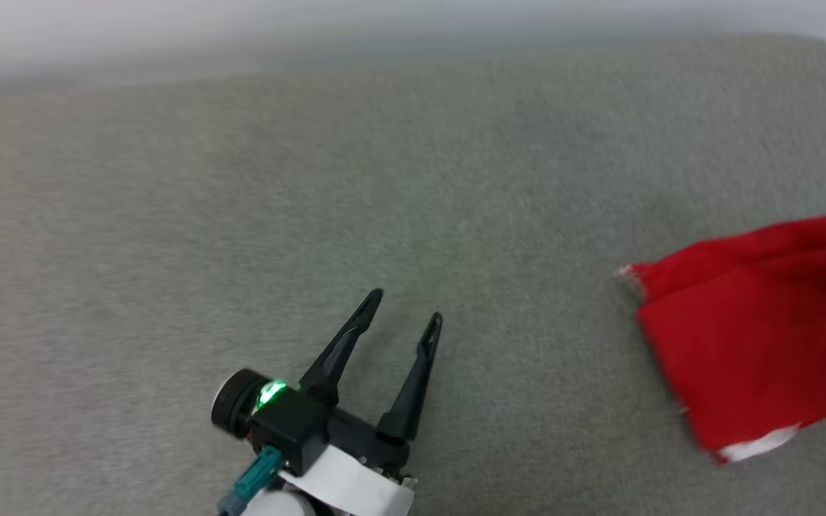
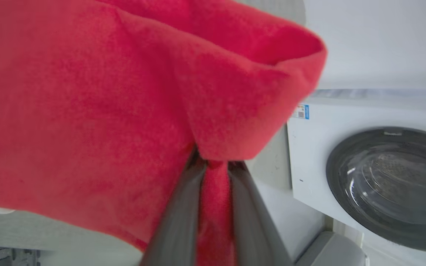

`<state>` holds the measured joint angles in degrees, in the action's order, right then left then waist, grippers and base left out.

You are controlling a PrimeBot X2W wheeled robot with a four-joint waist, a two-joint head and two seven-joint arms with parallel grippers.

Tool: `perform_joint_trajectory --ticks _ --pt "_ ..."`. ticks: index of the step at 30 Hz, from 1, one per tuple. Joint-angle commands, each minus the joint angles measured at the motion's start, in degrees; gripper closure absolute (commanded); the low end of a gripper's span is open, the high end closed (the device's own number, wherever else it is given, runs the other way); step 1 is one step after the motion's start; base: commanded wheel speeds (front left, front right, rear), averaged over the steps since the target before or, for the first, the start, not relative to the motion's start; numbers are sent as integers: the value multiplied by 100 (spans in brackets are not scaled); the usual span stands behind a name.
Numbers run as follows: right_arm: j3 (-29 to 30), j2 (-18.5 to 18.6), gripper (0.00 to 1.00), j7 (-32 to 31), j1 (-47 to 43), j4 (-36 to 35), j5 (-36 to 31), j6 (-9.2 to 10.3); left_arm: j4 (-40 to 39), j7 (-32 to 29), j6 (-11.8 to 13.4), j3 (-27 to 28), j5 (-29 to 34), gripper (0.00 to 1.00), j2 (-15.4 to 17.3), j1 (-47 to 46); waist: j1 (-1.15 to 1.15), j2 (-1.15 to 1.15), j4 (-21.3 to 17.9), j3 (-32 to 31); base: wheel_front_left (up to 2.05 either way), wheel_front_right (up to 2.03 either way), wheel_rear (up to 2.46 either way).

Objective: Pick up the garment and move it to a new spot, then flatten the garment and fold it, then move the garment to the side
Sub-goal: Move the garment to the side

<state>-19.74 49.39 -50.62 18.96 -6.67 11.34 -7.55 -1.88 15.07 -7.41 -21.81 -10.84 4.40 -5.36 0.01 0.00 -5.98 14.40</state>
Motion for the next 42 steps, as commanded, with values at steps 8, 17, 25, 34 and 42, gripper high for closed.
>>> perform_joint_trajectory --ticks 8,17,25,34,42 --pt "274 650 100 800 649 997 133 11 -386 12 -10 -242 33 0 394 -717 -1 0 -739 1266 0 0 0" --pt "968 617 100 1574 975 2160 -47 11 -772 12 -8 -306 141 0 832 -1095 -1 0 -779 1918 0 0 0" --pt "1477 181 100 1764 1046 2774 -266 11 -819 12 -8 -261 167 0 907 -1159 -1 0 -699 2016 0 0 0" --pt "1996 -139 0 1575 1035 2518 -542 11 -591 12 16 -13 113 0 689 -994 -1 0 -570 1616 0 0 0" --pt "2141 -547 0 1916 1022 1666 -313 11 -370 11 37 534 31 0 461 -601 -1 0 -286 696 0 0 0"
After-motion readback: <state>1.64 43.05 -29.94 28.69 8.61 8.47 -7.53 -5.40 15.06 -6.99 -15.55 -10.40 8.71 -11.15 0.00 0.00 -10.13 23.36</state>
